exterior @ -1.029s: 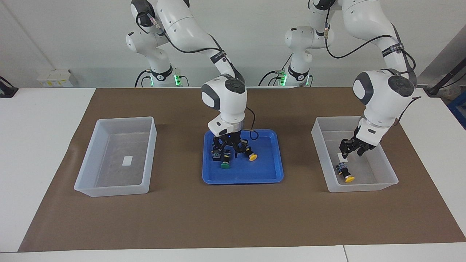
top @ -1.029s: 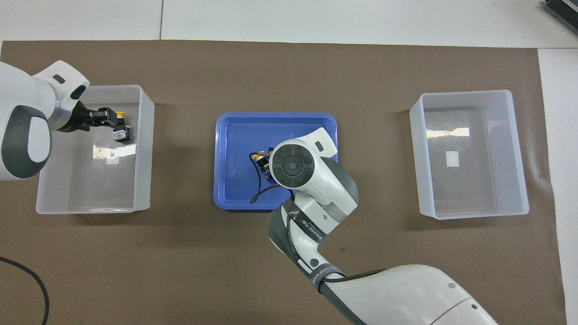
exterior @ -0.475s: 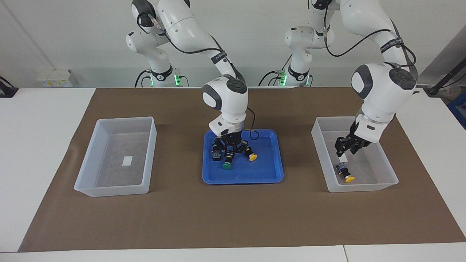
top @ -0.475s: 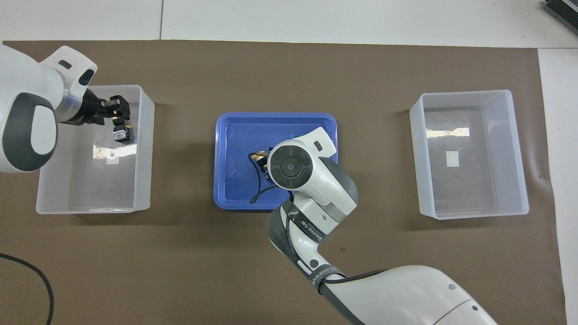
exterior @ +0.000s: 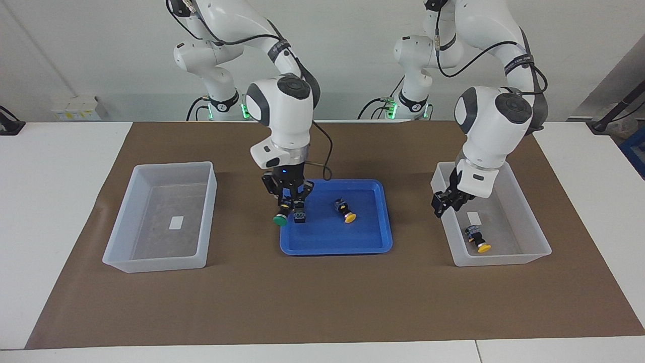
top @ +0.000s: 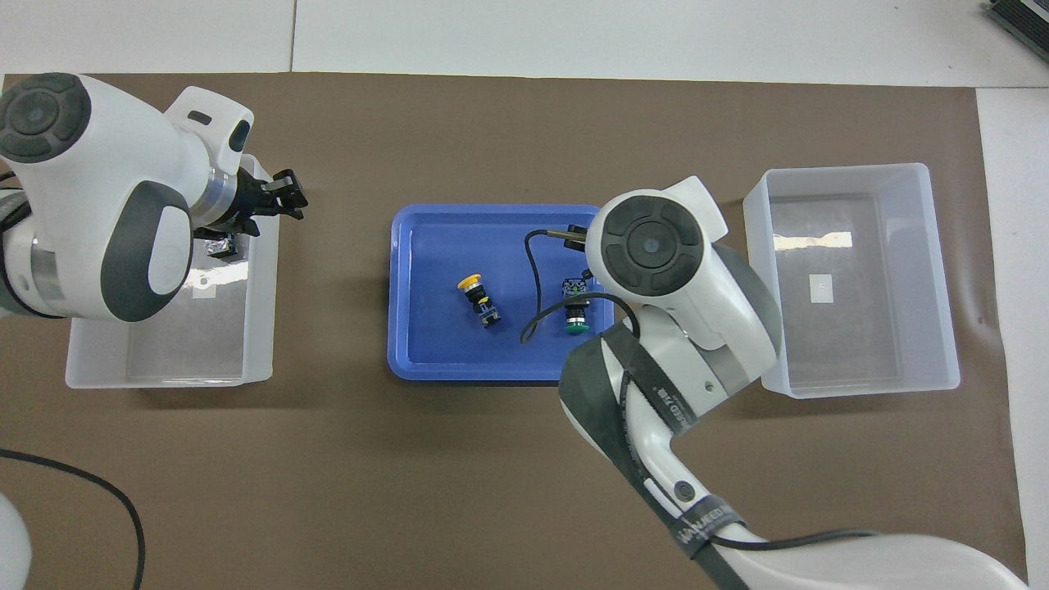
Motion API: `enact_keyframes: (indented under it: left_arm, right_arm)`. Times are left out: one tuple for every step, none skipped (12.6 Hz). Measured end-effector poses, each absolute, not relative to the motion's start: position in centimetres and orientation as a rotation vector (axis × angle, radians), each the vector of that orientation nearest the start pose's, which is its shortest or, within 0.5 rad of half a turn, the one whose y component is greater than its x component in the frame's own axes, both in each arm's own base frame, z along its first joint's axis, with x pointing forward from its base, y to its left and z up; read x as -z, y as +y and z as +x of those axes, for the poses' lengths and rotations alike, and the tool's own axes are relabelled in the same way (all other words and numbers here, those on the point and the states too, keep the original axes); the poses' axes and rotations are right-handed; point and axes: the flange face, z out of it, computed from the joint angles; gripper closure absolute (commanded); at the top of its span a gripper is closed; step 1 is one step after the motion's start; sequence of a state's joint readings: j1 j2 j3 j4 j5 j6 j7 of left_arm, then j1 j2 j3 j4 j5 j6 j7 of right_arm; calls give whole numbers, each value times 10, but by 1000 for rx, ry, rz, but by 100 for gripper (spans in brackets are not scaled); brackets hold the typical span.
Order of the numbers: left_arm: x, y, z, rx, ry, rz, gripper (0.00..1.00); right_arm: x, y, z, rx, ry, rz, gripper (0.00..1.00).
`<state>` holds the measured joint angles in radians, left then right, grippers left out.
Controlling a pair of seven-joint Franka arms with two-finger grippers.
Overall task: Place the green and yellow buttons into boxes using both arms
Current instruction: 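Carry the green button to the right bin while the left gripper returns, then release the green button in the bin while the left gripper grasps the yellow button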
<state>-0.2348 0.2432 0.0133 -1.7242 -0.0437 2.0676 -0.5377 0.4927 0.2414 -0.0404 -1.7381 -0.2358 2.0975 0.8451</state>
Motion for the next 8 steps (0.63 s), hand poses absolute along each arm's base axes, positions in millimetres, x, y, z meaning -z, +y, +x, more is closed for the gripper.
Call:
enact_keyframes:
  left_arm:
    - [-450, -159, 621, 123, -585, -3160, 38]
    - [-449, -174, 617, 120, -632, -3154, 38]
    - [-449, -188, 613, 121, -675, -3150, 38]
    - [-448, -202, 609, 130, -720, -3147, 38]
    - [-444, -217, 604, 136, -760, -3145, 39]
    - [-440, -229, 599, 138, -792, -3142, 39]
    - [-435, -240, 593, 134, -819, -3138, 39]
    - [-430, -253, 587, 136, -841, -3137, 39]
  right_arm:
    - [-460, 246, 579, 348, 438, -3213, 100]
    - [-467, 219, 577, 334, 399, -3230, 100]
    - [-473, 192, 575, 316, 355, -3239, 100]
    - [-479, 161, 572, 285, 313, -3239, 100]
    - [-483, 125, 567, 244, 274, -3231, 100]
    - [-483, 92, 562, 201, 239, -3217, 100]
    - [-478, 59, 556, 154, 201, -3193, 100]
    - [-470, 30, 552, 122, 157, -3175, 100]
